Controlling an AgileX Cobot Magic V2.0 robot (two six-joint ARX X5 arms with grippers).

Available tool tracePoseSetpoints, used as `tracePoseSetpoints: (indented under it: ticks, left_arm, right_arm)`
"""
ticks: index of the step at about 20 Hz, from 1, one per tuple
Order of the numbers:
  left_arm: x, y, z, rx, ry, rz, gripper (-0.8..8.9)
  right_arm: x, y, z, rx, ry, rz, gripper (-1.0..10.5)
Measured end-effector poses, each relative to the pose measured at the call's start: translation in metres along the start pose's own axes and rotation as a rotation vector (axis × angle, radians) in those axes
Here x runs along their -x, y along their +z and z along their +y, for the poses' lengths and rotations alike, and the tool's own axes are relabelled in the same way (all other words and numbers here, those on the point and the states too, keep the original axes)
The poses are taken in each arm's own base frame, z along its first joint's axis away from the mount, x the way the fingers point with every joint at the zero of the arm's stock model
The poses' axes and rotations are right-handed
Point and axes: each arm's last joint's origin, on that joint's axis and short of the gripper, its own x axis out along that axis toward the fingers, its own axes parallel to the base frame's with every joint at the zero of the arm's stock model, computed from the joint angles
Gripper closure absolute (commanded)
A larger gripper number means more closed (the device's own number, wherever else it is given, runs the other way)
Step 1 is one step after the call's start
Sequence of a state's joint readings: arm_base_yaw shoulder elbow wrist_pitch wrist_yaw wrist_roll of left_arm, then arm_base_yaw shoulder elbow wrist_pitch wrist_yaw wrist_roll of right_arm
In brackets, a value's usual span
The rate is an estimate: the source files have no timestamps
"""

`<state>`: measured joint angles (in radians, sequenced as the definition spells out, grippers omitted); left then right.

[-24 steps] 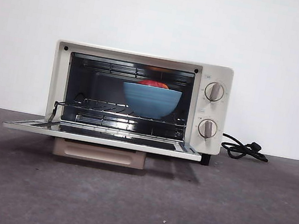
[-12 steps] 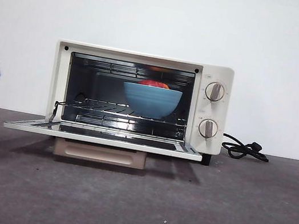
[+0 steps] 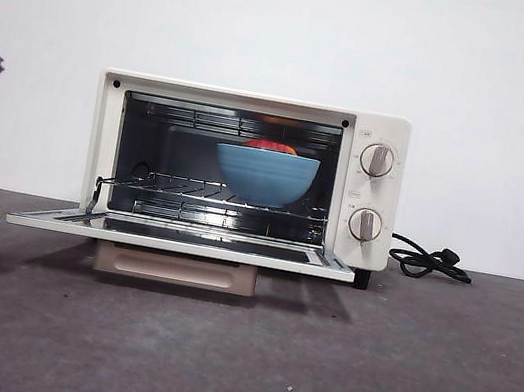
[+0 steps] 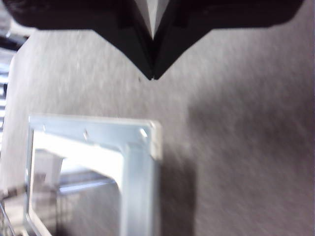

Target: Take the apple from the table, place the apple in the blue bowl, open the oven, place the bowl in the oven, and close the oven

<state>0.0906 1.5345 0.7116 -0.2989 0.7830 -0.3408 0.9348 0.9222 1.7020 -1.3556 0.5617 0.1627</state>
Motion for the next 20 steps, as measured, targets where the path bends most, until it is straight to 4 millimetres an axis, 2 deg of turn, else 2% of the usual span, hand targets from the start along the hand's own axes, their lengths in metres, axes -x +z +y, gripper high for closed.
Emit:
tracePoseSetpoints:
  ticks: [4,8,14,18,20]
  left_arm:
    - [0.0,0.006,0.0,0.054,0.04,-0.061,8.2]
    - [-0.003,0.007,0.003,0.095,0.052,-0.057,8.2]
    - [-0.011,0.025,0.005,0.126,0.053,-0.052,8.2]
    - [-0.01,0.039,-0.004,0.107,0.035,-0.069,8.2]
    - [-0.013,0.039,-0.006,0.102,0.044,-0.063,8.2]
  right_arm:
    - [0.046,-0.027,-0.033,-0.141,0.054,-0.133,9.6]
    - [0.07,-0.045,-0.051,-0.232,0.077,-0.21,9.6]
    - [0.074,-0.05,-0.054,-0.258,0.085,-0.225,9.6]
    - [0.074,-0.05,-0.054,-0.259,0.085,-0.225,9.6]
    - [0.074,-0.05,-0.054,-0.259,0.085,-0.225,9.6]
